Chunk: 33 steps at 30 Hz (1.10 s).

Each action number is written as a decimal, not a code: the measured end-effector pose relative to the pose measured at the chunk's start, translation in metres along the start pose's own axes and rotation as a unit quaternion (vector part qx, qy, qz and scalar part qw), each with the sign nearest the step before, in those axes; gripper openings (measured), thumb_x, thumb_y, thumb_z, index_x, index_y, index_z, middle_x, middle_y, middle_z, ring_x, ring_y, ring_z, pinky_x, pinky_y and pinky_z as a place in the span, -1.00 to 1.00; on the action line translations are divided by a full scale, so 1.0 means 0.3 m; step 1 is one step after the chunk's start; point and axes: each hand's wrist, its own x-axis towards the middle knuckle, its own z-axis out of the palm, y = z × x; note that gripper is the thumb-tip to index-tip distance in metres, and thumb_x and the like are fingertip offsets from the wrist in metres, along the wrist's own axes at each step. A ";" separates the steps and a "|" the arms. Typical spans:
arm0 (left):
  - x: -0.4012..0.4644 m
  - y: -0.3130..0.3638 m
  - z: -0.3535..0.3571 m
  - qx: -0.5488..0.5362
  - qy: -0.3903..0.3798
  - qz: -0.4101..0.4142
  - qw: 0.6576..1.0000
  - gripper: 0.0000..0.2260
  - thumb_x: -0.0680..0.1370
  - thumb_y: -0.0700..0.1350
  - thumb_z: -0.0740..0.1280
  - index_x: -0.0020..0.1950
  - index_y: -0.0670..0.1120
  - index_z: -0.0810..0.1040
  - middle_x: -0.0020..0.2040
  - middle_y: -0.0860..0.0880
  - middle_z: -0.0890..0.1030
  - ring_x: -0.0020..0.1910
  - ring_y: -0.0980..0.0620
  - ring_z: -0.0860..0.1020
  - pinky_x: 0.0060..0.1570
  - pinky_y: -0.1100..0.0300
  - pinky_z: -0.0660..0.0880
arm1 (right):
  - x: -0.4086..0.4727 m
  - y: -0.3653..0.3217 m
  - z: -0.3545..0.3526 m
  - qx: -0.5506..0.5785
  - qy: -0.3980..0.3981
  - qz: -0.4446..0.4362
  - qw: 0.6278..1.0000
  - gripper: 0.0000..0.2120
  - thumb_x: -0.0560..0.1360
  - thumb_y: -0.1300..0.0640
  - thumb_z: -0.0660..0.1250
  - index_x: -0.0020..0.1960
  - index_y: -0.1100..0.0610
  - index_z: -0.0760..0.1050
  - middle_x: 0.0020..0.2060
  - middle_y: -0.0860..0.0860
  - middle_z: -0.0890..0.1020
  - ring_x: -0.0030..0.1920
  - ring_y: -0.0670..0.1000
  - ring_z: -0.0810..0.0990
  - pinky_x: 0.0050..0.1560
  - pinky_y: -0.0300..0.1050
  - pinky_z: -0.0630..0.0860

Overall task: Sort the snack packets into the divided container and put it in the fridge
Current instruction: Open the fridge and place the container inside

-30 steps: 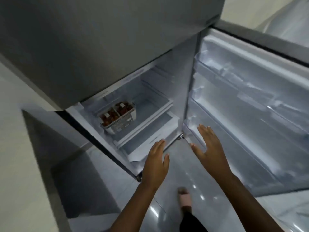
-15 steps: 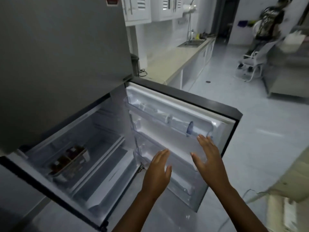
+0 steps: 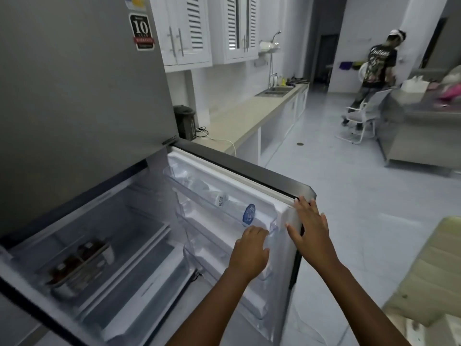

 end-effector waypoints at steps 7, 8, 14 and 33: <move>-0.204 -0.112 0.037 -0.026 0.125 -0.059 0.990 -0.66 0.55 -0.13 0.27 0.33 -0.04 0.42 0.34 0.02 0.43 0.44 0.06 0.28 0.48 0.18 0.21 | -0.063 -0.012 0.026 0.098 0.052 -0.060 0.992 -0.57 0.56 -0.06 0.23 0.39 0.03 0.38 0.40 -0.08 0.41 0.49 -0.04 0.24 0.51 0.11 0.09; -0.240 -0.135 0.029 -0.033 0.144 -0.076 0.986 -0.69 0.55 -0.14 0.28 0.30 -0.03 0.43 0.31 0.03 0.45 0.43 0.07 0.30 0.47 0.19 0.20 | -0.083 -0.032 0.041 0.104 0.049 -0.087 0.990 -0.59 0.55 -0.07 0.24 0.36 0.03 0.41 0.39 -0.09 0.42 0.49 -0.06 0.24 0.51 0.12 0.11; -0.461 -0.284 -0.061 -0.051 0.242 -0.169 0.954 -0.75 0.54 -0.20 0.30 0.21 -0.06 0.47 0.24 -0.01 0.50 0.35 0.02 0.40 0.39 0.09 0.34 | -0.203 -0.233 0.180 0.190 -0.003 -0.217 0.957 -0.59 0.52 -0.04 0.27 0.32 0.06 0.43 0.36 -0.04 0.45 0.50 -0.01 0.22 0.46 0.11 0.24; -1.152 -0.765 -0.420 -0.043 0.264 -0.398 0.877 -0.48 0.60 -0.08 0.28 0.52 -0.01 0.19 0.50 0.14 0.20 0.48 0.23 0.10 0.45 0.39 -0.04 | -0.394 -1.142 0.753 0.264 -0.111 -0.352 0.891 -0.55 0.56 0.05 0.19 0.44 0.03 0.27 0.47 -0.05 0.29 0.54 0.04 0.09 0.45 0.16 0.24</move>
